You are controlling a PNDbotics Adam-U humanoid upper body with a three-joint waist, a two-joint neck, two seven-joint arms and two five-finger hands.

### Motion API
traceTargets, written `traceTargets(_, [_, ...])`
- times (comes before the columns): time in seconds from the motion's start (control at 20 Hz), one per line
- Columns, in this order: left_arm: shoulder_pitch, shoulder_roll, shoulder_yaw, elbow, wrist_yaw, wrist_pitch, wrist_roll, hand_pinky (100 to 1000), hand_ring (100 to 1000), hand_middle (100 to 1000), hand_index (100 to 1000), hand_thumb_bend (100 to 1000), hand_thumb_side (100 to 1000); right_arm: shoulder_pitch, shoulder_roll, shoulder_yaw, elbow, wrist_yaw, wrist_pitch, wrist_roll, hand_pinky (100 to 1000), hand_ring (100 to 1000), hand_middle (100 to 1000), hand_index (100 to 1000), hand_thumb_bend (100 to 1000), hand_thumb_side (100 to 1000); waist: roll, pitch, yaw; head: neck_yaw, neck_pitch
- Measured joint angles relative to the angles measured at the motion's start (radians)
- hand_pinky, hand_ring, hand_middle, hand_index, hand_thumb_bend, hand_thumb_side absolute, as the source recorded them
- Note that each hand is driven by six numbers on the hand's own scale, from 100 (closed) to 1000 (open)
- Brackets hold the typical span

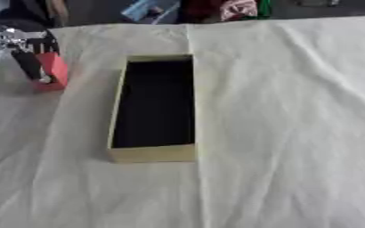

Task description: Pick up objects on the table and place them in the box.

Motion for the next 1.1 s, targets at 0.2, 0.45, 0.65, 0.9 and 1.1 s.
traceTargets(0.2, [-0.008,0.0,0.0,-0.015,-0.008,-0.002,0.011,596,556,510,601,248,100,0.005,0.0,-0.002,0.0,-0.001,0.0,0.0,879,871,882,848,100,468,0.0,-0.001,0.008,-0.001,0.001])
traceTargets(0.45, [-0.029,-0.002,0.001,-0.051,-0.004,0.001,0.014,580,547,503,593,250,100,0.007,0.0,-0.002,0.0,-0.008,0.001,-0.001,878,871,882,847,100,464,0.0,-0.005,0.015,-0.018,0.003])
traceTargets(0.65, [-0.052,-0.011,-0.003,-0.093,0.0,0.006,0.009,574,542,497,586,255,100,0.007,0.0,-0.002,0.0,-0.013,0.0,-0.001,878,871,882,847,100,462,0.0,-0.03,0.019,-0.041,0.011])
traceTargets(0.9, [-0.079,-0.045,-0.027,-0.158,0.009,0.009,-0.007,566,533,489,578,266,100,-0.002,-0.001,-0.002,0.0,-0.021,-0.001,0.001,878,871,882,847,100,458,0.0,-0.048,0.022,-0.058,0.021])
traceTargets(1.1, [-0.099,-0.077,-0.049,-0.214,0.037,0.024,-0.015,564,531,484,574,274,100,-0.012,-0.001,-0.001,0.0,-0.03,-0.002,0.003,878,871,882,847,100,456,0.0,-0.056,0.02,-0.061,0.029])
